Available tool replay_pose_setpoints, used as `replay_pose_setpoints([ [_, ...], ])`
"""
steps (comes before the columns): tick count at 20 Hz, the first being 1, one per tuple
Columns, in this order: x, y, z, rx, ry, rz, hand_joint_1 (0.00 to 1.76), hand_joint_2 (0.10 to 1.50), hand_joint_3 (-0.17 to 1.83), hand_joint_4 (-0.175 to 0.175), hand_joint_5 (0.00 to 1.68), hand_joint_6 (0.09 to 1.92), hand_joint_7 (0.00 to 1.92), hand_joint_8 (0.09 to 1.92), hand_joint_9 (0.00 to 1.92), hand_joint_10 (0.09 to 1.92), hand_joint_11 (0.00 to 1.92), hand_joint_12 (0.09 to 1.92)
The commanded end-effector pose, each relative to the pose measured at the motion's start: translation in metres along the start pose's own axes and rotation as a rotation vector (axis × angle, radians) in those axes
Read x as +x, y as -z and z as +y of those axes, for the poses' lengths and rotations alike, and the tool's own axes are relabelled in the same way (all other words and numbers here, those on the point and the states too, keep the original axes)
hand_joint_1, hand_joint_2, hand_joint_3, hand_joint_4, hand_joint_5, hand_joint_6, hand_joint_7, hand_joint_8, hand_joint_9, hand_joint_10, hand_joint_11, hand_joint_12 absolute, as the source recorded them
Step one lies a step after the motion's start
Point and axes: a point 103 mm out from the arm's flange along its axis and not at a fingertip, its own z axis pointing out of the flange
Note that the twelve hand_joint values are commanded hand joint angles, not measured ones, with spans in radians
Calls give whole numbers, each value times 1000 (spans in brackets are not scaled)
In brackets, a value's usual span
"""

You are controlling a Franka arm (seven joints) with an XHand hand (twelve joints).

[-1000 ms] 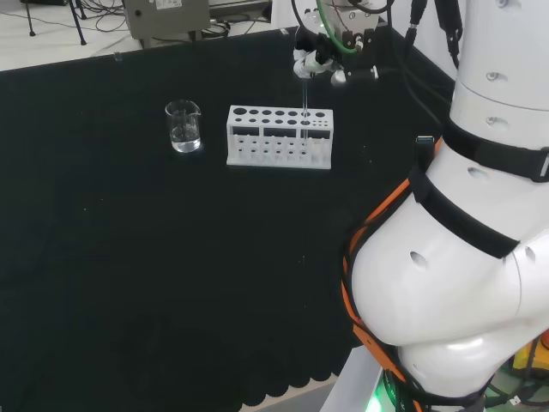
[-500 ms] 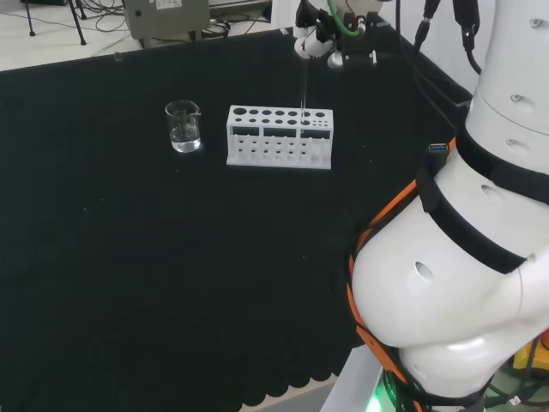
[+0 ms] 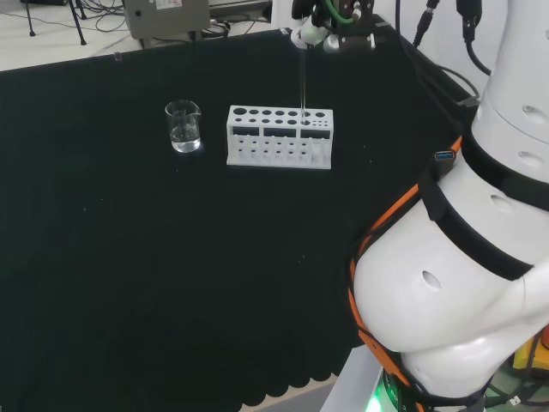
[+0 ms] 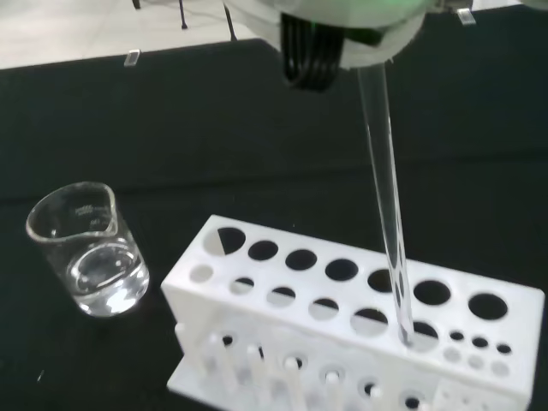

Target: Take the glass rod from the white test tube rack.

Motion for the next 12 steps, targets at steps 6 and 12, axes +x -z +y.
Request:
replay_pose_setpoints([
  [6,1,44,-26,-23,-25,-4,1312,790,479,-175,1202,426,1215,999,1778,471,1678,578],
  [12,8,49,-24,-40,-17,-9,1312,793,472,-175,1210,408,1215,999,1787,457,1683,581],
])
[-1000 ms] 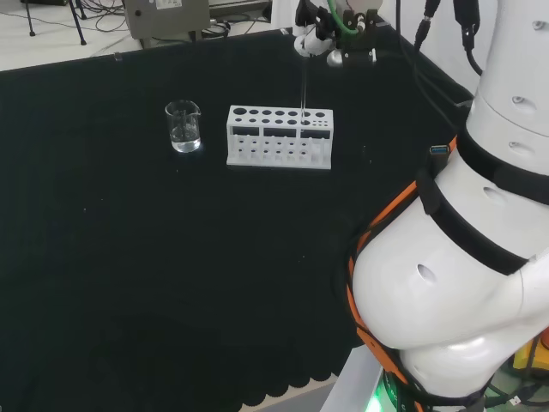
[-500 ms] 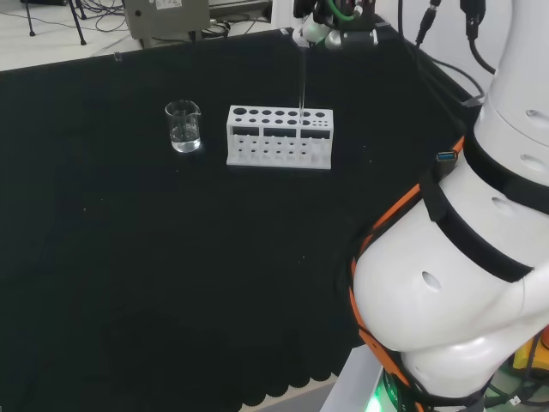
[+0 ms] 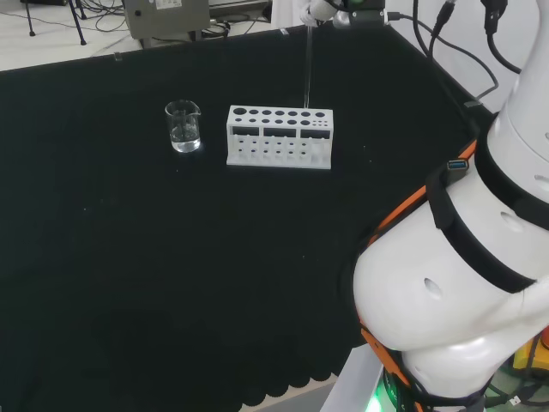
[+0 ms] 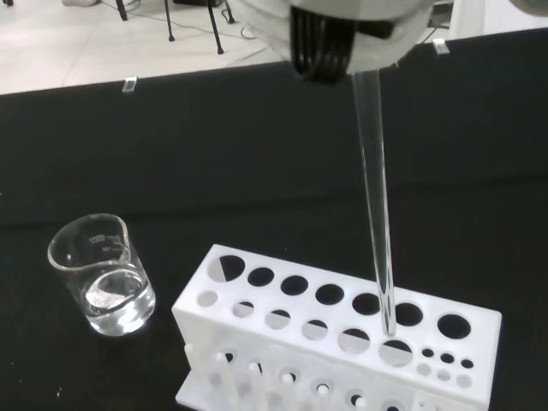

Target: Take the glass rod from the white test tube rack.

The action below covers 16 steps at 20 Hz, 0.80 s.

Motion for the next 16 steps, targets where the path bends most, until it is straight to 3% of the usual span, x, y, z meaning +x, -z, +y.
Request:
replay_pose_setpoints([
  [1,6,1,2,-10,4,-3,1312,793,471,-175,1211,406,1215,999,1788,456,1684,581],
  [16,30,4,3,-33,40,-8,1312,792,468,-175,1219,388,1217,995,1801,444,1690,586],
])
